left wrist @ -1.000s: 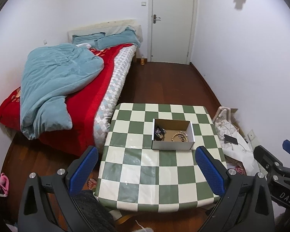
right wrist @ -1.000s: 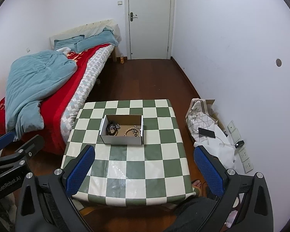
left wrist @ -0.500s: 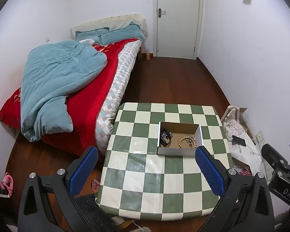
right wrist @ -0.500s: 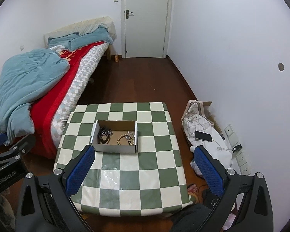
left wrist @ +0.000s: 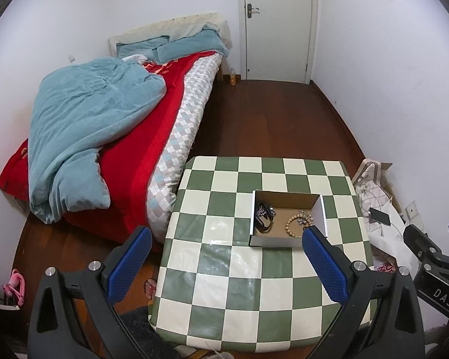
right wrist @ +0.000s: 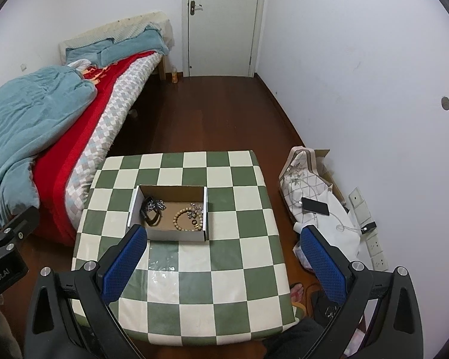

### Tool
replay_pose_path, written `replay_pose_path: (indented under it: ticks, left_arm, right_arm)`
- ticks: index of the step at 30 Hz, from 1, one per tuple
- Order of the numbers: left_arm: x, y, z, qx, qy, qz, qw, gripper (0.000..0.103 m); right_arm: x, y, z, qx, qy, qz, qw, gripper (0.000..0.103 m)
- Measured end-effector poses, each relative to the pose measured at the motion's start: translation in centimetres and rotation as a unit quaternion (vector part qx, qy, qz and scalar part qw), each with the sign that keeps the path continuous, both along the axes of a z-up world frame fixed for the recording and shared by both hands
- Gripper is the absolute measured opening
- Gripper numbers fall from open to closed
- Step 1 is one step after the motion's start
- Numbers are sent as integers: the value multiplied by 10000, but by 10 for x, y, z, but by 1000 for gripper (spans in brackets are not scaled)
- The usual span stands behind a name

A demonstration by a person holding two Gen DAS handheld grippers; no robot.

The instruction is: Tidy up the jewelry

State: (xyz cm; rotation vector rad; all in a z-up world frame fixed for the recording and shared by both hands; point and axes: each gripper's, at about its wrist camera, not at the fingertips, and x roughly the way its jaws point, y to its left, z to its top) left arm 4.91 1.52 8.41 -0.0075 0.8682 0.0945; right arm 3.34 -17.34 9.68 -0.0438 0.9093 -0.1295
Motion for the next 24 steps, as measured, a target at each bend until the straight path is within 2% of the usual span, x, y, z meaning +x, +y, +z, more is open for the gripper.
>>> replay_pose_path:
  ticks: [14,24]
  left_arm:
    - [8,5,-10,-97,94,-24,9999,102]
    - [8,4,-9,-47,40,-16,10000,102]
  right_arm:
    - [19,2,-19,-15,232,19,9997,103]
    - [19,6,-18,-23,216,69,9997,103]
